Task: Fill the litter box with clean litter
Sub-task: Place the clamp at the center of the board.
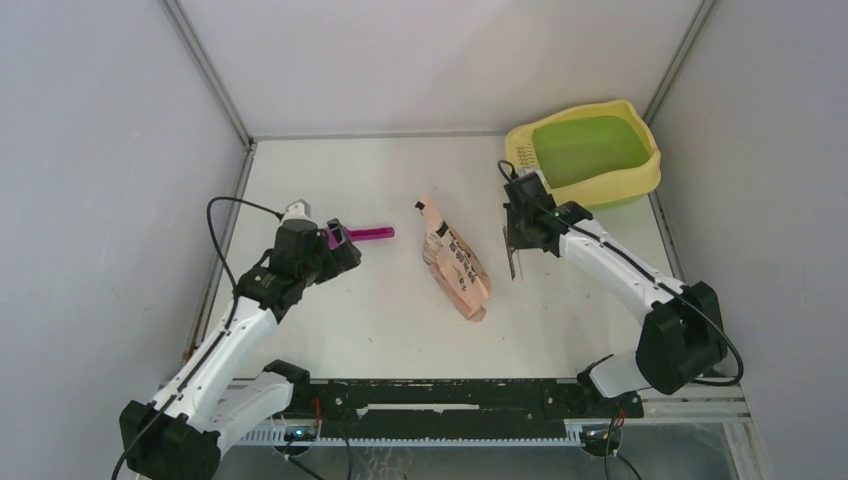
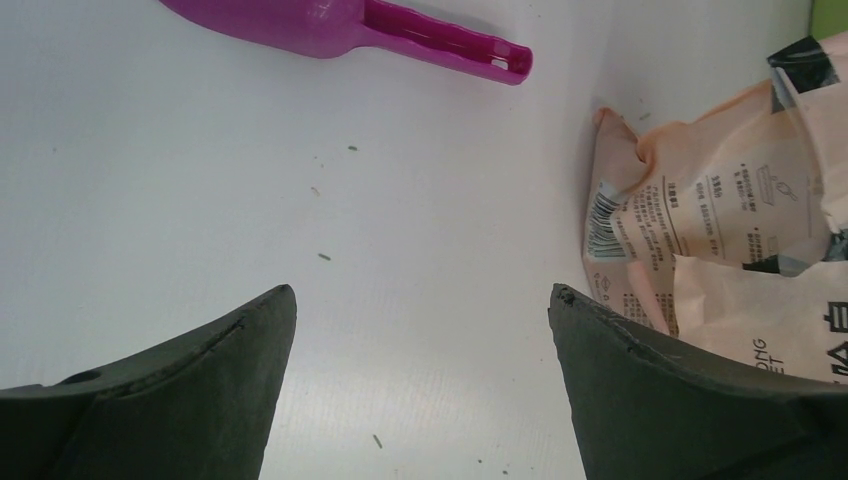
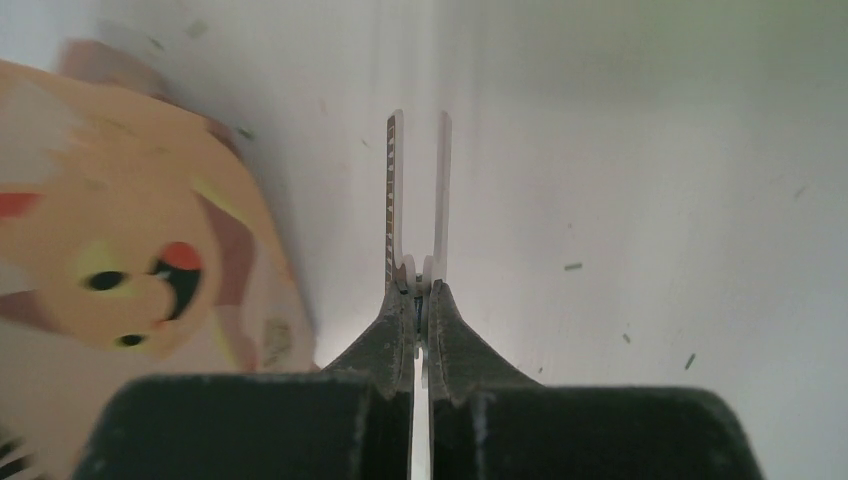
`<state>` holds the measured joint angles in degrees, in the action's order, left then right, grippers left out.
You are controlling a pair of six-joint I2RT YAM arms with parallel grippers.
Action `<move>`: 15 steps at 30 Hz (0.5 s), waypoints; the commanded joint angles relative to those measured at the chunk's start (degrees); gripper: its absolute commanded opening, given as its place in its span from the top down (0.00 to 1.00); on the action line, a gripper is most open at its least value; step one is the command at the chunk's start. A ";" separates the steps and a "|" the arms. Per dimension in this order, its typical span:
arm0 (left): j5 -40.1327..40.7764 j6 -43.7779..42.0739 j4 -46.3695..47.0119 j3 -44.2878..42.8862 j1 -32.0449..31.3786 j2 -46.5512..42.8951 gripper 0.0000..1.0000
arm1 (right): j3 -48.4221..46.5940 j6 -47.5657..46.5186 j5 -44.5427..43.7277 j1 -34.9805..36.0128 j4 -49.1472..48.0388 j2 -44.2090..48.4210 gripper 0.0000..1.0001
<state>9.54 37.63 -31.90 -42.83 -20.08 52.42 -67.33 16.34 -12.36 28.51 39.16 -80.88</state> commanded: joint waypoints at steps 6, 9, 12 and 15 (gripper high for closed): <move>-3.66 3.67 4.02 5.81 -3.15 -6.56 0.00 | 7.61 7.31 -8.86 -0.39 -7.07 -6.73 1.00; -3.62 4.71 4.55 7.89 -4.68 -8.46 0.00 | 9.48 8.50 -11.01 -1.16 -7.94 -7.57 1.00; -3.53 5.90 5.27 9.16 -6.13 -9.92 0.00 | 10.97 8.61 -11.76 -2.75 -9.23 -8.03 1.00; -3.46 6.40 5.95 9.77 -7.10 -10.21 0.00 | 12.07 7.85 -13.22 -4.17 -10.50 -8.21 1.00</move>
<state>6.79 42.11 -29.50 -33.89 -26.02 43.44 -55.88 23.16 -21.41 26.17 32.67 -89.17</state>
